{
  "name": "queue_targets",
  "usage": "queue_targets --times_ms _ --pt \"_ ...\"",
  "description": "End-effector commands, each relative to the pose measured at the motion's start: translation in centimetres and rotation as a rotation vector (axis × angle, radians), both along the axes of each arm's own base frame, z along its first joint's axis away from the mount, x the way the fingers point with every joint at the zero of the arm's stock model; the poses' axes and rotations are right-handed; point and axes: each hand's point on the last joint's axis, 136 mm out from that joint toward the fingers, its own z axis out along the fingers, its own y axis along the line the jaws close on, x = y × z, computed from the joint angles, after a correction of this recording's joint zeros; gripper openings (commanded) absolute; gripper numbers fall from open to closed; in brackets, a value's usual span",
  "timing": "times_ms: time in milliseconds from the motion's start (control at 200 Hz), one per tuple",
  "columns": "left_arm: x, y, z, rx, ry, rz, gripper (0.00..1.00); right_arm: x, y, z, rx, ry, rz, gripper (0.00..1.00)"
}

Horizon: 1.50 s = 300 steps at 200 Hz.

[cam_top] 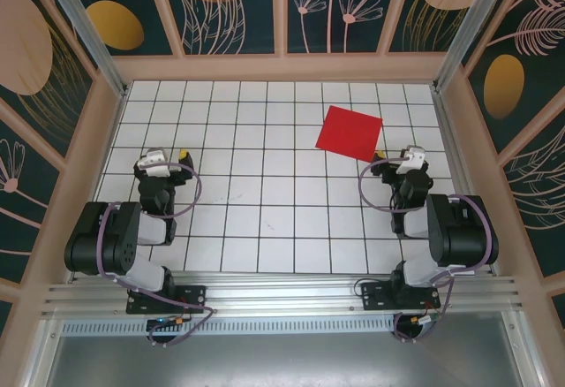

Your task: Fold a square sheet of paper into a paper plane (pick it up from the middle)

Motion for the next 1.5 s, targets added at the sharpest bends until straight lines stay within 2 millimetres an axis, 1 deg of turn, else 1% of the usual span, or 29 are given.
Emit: queue_targets --times_ms 0,716,796,861,936,971,1016,1111,1176,1256,1306,1366,1441,1491,1496 --pt "0.3 0.0 0.6 0.018 -0.022 -0.007 0.99 0.1 0.0 0.7 0.001 -0.03 0.005 0.99" --pt "0.4 0.0 0.6 0.017 -0.022 -0.007 0.99 0.1 -0.1 0.7 0.004 -0.03 0.006 0.99" --pt "0.2 0.2 0.8 0.014 -0.03 0.005 0.98 0.1 0.0 0.7 0.003 -0.03 0.008 0.99" --pt "-0.6 0.8 1.2 0.003 -0.062 0.038 0.99 0.1 0.0 0.8 0.001 -0.035 0.009 0.99" --pt "-1.7 1.1 2.1 -0.005 -0.107 0.058 0.98 0.8 0.4 1.1 -0.014 0.005 0.019 0.99" --pt "-2.0 1.3 2.5 -0.008 -0.117 0.069 0.99 1.5 0.6 1.7 -0.015 0.04 0.016 0.99" --pt "-2.3 1.7 2.9 -0.013 -0.12 0.09 0.98 2.4 0.0 2.1 0.003 0.096 -0.025 0.99" --pt "-2.2 2.4 3.8 -0.024 -0.109 0.136 0.98 3.3 -0.9 3.0 0.07 0.175 -0.101 0.99" --pt "-1.8 2.5 4.5 -0.032 -0.09 0.142 0.98 3.7 -0.9 2.9 0.125 0.252 -0.13 0.99" --pt "-1.4 3.0 5.6 -0.107 -0.083 0.175 0.98 4.2 -0.3 2.4 0.168 0.345 -0.147 0.99" --pt "-1.1 2.6 6.4 -0.149 -0.086 0.151 0.98 4.4 0.6 2.0 0.187 0.388 -0.143 0.99" --pt "-0.7 2.2 7.1 -0.223 -0.08 0.136 0.99 4.8 2.0 1.5 0.229 0.444 -0.128 0.99" --pt "-0.2 1.8 7.6 -0.323 -0.045 0.125 0.98 5.6 4.4 0.3 0.304 0.538 -0.074 0.98" --pt "0.1 1.4 7.4 -0.393 0.0 0.121 0.99 6.3 5.6 -0.6 0.34 0.585 -0.066 0.97" --pt "0.1 1.4 7.4 -0.397 0.004 0.12 0.99 6.4 5.9 -0.7 0.348 0.591 -0.052 0.97"
